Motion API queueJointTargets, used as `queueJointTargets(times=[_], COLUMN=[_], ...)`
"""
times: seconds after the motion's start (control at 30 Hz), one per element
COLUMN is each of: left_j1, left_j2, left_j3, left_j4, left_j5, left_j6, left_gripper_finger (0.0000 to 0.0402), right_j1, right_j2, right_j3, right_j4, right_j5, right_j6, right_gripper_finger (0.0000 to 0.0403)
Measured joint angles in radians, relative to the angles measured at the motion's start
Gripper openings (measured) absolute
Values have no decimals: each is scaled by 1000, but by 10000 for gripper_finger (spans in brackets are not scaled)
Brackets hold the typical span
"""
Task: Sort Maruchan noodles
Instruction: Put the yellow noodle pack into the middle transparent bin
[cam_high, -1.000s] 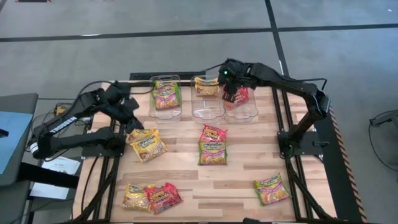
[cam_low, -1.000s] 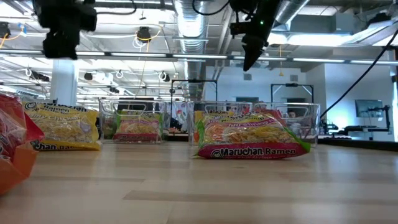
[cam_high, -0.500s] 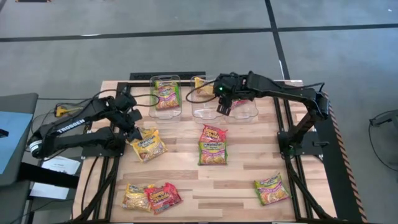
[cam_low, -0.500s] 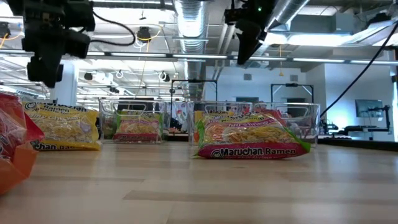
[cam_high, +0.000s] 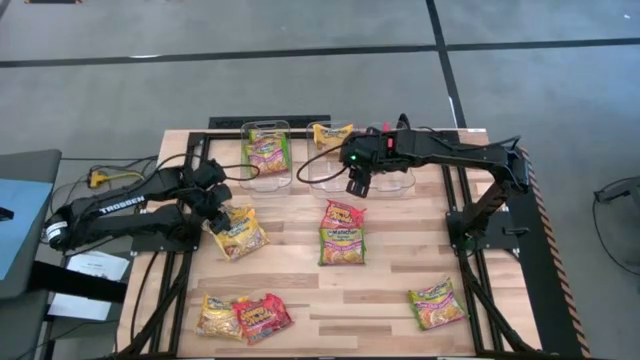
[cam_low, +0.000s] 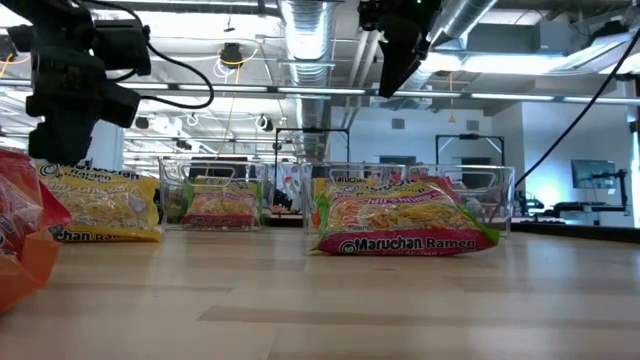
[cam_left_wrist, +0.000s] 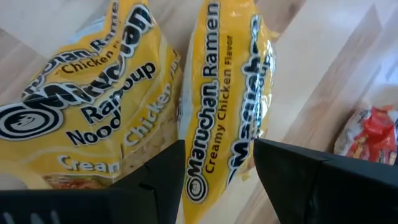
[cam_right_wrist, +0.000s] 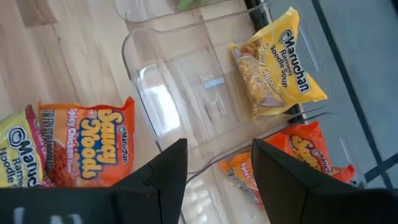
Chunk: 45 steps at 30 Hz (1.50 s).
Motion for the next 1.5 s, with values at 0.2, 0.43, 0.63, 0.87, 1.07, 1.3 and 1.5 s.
queueJointTargets(times=[0.2, 0.43, 0.63, 0.87, 1.07, 1.3, 1.5], left_j1=[-36, -102, -150, -210, -252, -287, -290], left_j2=[4, 55, 131, 227, 256, 260, 260], left_j3=[0, 0, 0, 0, 0, 0, 0], left_j4=[25, 59, 135, 146, 167, 217, 292], left_j5=[-23, -45, -51, -71, -69, -68, -68], left_j6=[-45, -60, -104, -111, -119, -158, -169], left_gripper_finger=[176, 176, 176, 176, 150, 49, 4], right_j1=[2, 2, 2, 2, 2, 2, 6], right_j2=[0, 0, 0, 0, 0, 0, 0], right_j3=[0, 0, 0, 0, 0, 0, 0], right_j4=[0, 0, 1, 1, 0, 0, 0], right_j5=[0, -1, -1, -1, -2, -2, -19], right_j6=[18, 18, 18, 18, 39, 42, 80], right_gripper_finger=[201, 201, 201, 201, 201, 201, 201])
